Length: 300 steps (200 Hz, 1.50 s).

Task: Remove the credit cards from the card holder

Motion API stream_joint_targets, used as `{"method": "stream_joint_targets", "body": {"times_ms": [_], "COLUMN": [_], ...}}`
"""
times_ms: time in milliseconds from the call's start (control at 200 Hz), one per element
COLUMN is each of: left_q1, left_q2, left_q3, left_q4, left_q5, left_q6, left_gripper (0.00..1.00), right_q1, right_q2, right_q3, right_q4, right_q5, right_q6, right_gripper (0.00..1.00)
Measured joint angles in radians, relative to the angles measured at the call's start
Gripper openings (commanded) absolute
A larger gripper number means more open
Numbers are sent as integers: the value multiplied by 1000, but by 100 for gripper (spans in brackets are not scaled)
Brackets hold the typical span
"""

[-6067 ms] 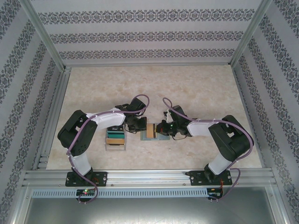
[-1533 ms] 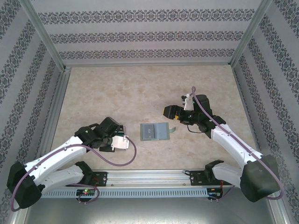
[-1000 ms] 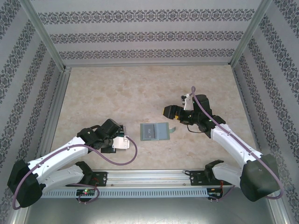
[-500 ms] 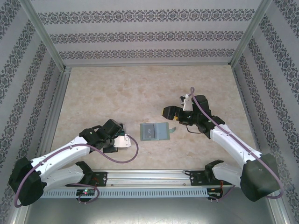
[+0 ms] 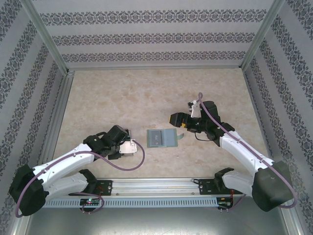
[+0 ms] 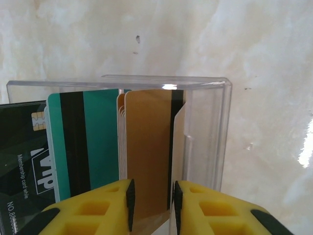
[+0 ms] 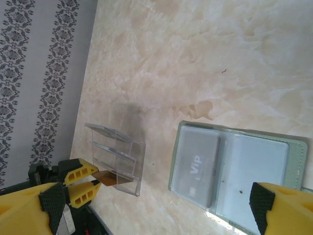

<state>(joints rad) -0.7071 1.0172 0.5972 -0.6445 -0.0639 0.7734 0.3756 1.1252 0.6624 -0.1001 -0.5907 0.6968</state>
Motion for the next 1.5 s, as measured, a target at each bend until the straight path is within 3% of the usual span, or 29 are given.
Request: {"method": "stream_joint_targets", "body": {"times_ms": [530,575,650,904,999,1129,1269,1329,1389,1454,1499], "left_q1": [0,0,0,0,0,0,0,0,0,0,0], "left_q2": [-8,-16,-36,-48,-5,101,233,291,346,399,428], "left_q3": [-12,-10,5,225,328,452,527,541,540,535,525], "left_q4": [47,47,36,-13,-15,-16,-11,-4,7,24,46], "left_q5": [-87,-85,-72,7,56,131,215,239,260,285,300], "left_q6": [-39,-43,-57,-256,-394,-617,-871,-978,-1072,-1162,-1218], "left_gripper": [46,50,68,94,95,93,82,71,68,64,61], "right_q1": [19,21,27,42,68,99,135,152,164,172,176], "right_q2": [-4,-4,-4,-1,11,46,102,128,154,180,197], "right_q3": [0,0,-1,-18,-18,-18,-21,-24,-28,-32,-32], "right_q4": [0,0,0,-11,-27,-55,-82,-93,-101,-110,-115], "right_q5": [2,3,4,46,76,128,191,223,251,282,302], "right_q6": [4,4,3,-3,-21,-46,-77,-84,-94,-101,-102], "right_gripper": [98,98,98,94,86,65,44,40,37,27,27]}}
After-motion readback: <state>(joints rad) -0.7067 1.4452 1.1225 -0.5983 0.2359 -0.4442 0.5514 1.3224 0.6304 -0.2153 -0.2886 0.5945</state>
